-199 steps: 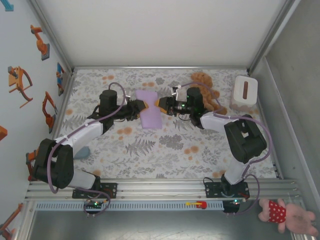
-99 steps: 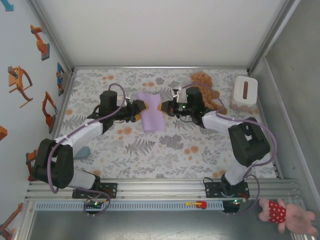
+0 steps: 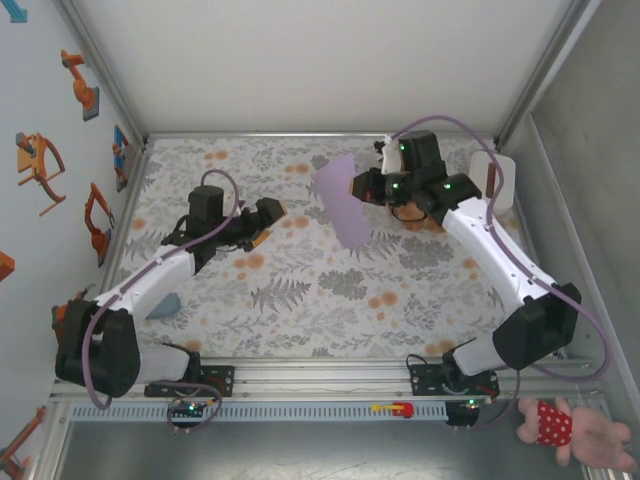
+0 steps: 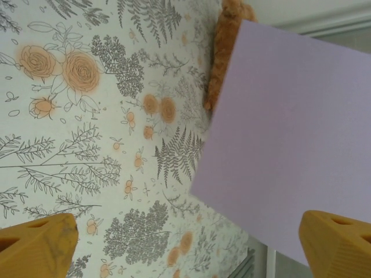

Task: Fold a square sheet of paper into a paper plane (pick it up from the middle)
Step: First fold in half a square sheet of paper at the center of the table.

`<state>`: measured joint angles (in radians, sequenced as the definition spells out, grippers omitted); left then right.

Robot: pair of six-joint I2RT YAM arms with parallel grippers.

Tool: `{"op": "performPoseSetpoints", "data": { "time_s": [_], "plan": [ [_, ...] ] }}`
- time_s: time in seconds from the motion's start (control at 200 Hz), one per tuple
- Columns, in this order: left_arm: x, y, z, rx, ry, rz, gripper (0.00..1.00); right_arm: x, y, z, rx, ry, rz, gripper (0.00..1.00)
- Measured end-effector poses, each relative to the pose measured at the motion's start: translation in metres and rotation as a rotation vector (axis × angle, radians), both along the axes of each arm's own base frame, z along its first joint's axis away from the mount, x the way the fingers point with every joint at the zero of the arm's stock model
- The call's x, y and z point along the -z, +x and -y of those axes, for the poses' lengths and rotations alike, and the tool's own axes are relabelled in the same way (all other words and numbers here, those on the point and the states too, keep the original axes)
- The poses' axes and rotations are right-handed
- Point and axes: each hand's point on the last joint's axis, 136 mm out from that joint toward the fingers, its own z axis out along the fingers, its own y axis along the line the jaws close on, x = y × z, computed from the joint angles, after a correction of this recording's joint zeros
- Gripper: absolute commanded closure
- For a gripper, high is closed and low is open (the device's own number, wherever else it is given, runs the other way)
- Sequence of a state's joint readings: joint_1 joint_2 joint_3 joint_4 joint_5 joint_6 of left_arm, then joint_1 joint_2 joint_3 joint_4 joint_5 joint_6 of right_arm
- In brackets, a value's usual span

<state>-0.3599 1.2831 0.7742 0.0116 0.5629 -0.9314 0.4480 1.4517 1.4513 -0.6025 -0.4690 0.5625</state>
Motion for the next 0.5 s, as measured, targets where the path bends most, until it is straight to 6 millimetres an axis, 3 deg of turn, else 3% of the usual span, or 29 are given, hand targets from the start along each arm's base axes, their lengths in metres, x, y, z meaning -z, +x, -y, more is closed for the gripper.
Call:
{"op": "performPoseSetpoints", "data": {
  "time_s": [0.085,0.19,0.356,0.431,0.501],
  "plan": [
    [0.003,-0.005,-0.004,-0.011,0.003,0.011,0.04,0.000,-0.004,0.000,0.011,-0.027,-0.019,1.00],
    [0.013,-0.011,-0.008,-0.019,0.012,-0.001,0.04,0.021,-0.006,-0.020,-0.003,-0.025,-0.097,1.00],
    [0.023,-0.017,-0.011,-0.023,0.018,-0.017,0.04,0.099,-0.004,-0.070,-0.021,0.057,-0.294,1.00],
    [0.026,-0.019,-0.011,-0.023,0.019,-0.024,0.04,0.135,-0.003,-0.084,-0.006,0.103,-0.383,1.00],
    [0.029,-0.022,-0.010,-0.020,0.024,-0.032,0.04,0.155,-0.001,-0.090,0.011,0.141,-0.435,1.00]
  ]
}}
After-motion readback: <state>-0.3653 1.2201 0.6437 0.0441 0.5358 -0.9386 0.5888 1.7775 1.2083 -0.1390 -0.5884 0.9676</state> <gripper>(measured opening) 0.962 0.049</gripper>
